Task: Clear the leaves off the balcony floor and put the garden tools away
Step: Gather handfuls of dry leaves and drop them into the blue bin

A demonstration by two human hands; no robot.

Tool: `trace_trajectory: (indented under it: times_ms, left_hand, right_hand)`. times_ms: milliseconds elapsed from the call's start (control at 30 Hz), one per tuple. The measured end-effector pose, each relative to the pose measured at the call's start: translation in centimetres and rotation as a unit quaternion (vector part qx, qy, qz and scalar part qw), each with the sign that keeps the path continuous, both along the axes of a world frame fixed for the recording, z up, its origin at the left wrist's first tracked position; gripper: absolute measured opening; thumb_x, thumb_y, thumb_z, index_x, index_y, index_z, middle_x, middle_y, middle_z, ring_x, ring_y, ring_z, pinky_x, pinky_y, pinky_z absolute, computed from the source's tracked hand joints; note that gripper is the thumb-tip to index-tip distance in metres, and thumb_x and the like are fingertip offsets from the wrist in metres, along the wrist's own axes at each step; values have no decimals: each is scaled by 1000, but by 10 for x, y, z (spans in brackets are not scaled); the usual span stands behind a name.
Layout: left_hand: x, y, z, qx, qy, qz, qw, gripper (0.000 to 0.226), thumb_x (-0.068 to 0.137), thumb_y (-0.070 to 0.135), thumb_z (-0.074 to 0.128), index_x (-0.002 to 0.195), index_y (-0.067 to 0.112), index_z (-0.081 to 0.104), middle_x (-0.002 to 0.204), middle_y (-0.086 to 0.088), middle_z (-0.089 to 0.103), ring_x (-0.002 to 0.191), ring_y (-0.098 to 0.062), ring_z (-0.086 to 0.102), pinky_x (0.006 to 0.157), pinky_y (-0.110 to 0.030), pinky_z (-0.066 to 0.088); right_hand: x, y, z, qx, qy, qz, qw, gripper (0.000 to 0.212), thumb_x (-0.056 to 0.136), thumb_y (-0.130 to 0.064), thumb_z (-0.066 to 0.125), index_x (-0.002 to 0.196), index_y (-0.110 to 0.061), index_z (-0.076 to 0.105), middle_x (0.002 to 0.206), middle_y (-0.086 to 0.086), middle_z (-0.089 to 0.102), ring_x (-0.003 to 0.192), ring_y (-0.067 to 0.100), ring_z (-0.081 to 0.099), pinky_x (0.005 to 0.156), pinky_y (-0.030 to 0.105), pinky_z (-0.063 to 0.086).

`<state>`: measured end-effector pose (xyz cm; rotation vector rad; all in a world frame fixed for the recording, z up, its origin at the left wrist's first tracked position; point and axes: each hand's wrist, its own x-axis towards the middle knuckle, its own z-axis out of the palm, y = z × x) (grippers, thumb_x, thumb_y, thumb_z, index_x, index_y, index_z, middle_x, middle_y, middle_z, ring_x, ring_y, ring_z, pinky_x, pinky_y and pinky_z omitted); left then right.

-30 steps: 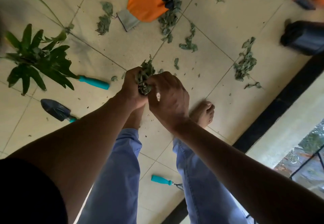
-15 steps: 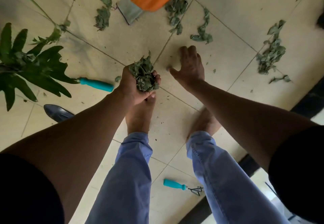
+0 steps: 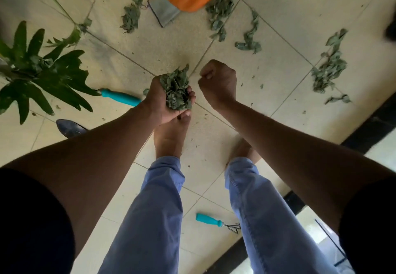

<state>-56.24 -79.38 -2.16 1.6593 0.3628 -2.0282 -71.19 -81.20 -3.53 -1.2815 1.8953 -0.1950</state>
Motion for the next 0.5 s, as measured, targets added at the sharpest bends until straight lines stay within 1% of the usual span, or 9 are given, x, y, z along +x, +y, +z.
trace_trajectory:
  times_ms: [67, 100, 167, 200, 267, 333, 400, 433, 500]
  left_hand:
    - [-1, -2, 1, 1, -6, 19, 1000, 34, 89, 29, 40, 68, 16, 64, 74, -8, 60, 67, -23, 62, 75, -33, 42]
    - [-3, -3, 1, -3, -5, 23, 1000, 38, 93, 30, 38, 69, 16, 65, 76, -7, 62, 71, -23, 63, 76, -33, 44]
    - [-9, -8, 9, -18, 11, 20, 1000, 40, 91, 28, 42, 67, 17, 72, 80, -6, 69, 82, -23, 65, 79, -31, 48]
    - [-14, -11, 14, -25, 17, 26, 999, 39, 88, 26, 44, 65, 16, 73, 78, -6, 71, 82, -21, 67, 77, -30, 50]
    - [-23, -17, 23, -40, 28, 41, 998, 37, 86, 23, 47, 55, 16, 68, 66, -4, 65, 70, -18, 64, 68, -27, 49]
    - [-30, -22, 26, -36, 28, 54, 998, 46, 93, 24, 46, 49, 18, 61, 57, 0, 57, 57, -16, 59, 62, -25, 46]
    - [-38, -27, 27, -23, 28, 67, 997, 54, 99, 28, 44, 49, 18, 62, 55, 1, 56, 54, -15, 58, 58, -22, 46]
    - [-40, -29, 26, -20, 24, 67, 997, 55, 100, 28, 43, 50, 18, 64, 56, 1, 57, 55, -15, 58, 56, -21, 47]
    - [-48, -33, 24, -29, 26, 61, 997, 56, 100, 28, 41, 51, 18, 64, 58, 0, 58, 58, -16, 58, 56, -22, 48]
  right_hand:
    - [7, -1, 31, -57, -38, -9, 998, 24, 75, 1, 60, 81, -19, 71, 75, -12, 69, 71, 5, 64, 65, 30, 57]
    - [9, 1, 46, -86, -58, -2, 995, 21, 77, 0, 61, 81, -18, 71, 75, -12, 69, 71, 5, 64, 65, 32, 58]
    - [12, 8, 69, -133, -89, 17, 987, 15, 80, -3, 65, 84, -16, 72, 78, -10, 70, 73, 7, 64, 66, 33, 57]
    - [13, 12, 76, -147, -96, 29, 984, 13, 82, -5, 66, 85, -16, 73, 80, -9, 71, 75, 8, 65, 67, 34, 56]
    - [16, 18, 84, -166, -72, 67, 981, 11, 83, -9, 69, 86, -17, 75, 82, -7, 72, 78, 14, 64, 67, 35, 54]
    - [16, 23, 83, -188, -18, 110, 976, 7, 84, -11, 70, 84, -17, 74, 80, -3, 70, 78, 19, 60, 63, 35, 51]
    - [12, 25, 79, -208, 7, 122, 971, 6, 85, -10, 69, 83, -15, 72, 82, 0, 66, 80, 21, 56, 61, 35, 49]
    - [9, 25, 78, -216, 6, 122, 969, 7, 85, -9, 67, 86, -14, 72, 86, 2, 65, 83, 22, 55, 62, 34, 48]
    - [0, 24, 75, -228, -1, 122, 966, 16, 85, -8, 63, 95, -13, 74, 95, 4, 64, 89, 22, 55, 65, 28, 46]
